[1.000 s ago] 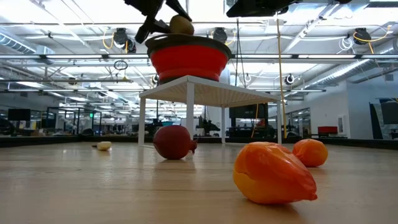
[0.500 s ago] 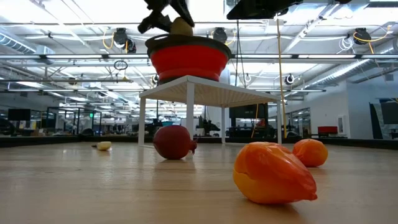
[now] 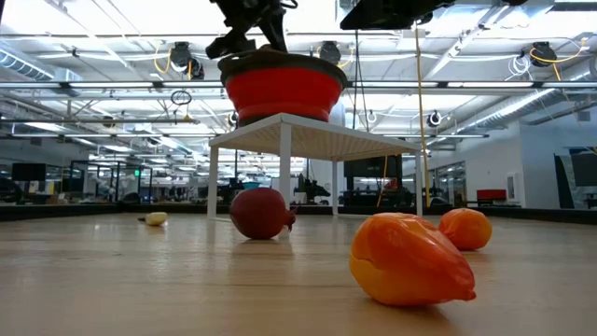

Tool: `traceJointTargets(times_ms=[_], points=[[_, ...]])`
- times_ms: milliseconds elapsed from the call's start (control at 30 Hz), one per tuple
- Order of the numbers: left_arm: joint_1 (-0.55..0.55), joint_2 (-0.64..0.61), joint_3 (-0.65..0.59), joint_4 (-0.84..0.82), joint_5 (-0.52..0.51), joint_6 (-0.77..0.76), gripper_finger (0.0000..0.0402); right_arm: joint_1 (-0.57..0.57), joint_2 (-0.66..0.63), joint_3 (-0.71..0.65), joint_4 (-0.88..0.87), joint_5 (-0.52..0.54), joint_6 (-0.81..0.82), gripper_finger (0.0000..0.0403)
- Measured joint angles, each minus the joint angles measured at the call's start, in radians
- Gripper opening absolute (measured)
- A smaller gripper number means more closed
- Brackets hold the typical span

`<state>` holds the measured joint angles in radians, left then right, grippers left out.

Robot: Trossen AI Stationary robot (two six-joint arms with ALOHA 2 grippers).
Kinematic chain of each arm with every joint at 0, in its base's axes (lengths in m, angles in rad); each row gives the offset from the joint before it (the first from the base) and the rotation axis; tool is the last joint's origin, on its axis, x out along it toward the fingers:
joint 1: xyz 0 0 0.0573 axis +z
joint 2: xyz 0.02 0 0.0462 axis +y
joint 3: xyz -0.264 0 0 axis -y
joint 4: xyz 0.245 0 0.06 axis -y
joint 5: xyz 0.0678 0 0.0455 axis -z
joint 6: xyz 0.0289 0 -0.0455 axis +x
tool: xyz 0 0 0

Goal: Pick & Place Fruit
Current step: Put the kiwi into the red strainer bowl on the shelf

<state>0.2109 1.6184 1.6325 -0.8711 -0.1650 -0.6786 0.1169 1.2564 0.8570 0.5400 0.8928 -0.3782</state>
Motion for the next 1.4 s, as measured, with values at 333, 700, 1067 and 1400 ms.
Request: traceJointTargets(times_ms=[333,700,1067,1400], points=[[0.013,0.028,-0.001,-0.013,0.018,-0.01,0.0186,0.0,0.0,0.0,0.0,0.0,0.0,0.0283],[0.017,0.037,-0.001,-0.01,0.036,-0.039,0.0187,0.0,0.0,0.0,-0.013,0.0,0.0,0.0283],[0.017,0.037,-0.001,0.003,0.034,-0.034,0.0248,0.0,0.0,0.0,-0.016,0.0,0.0,0.0283],[0.036,0.029,-0.001,0.0,0.037,0.005,0.0314,0.019,0.0,0.0,-0.015,0.001,-0.009,0.0283]])
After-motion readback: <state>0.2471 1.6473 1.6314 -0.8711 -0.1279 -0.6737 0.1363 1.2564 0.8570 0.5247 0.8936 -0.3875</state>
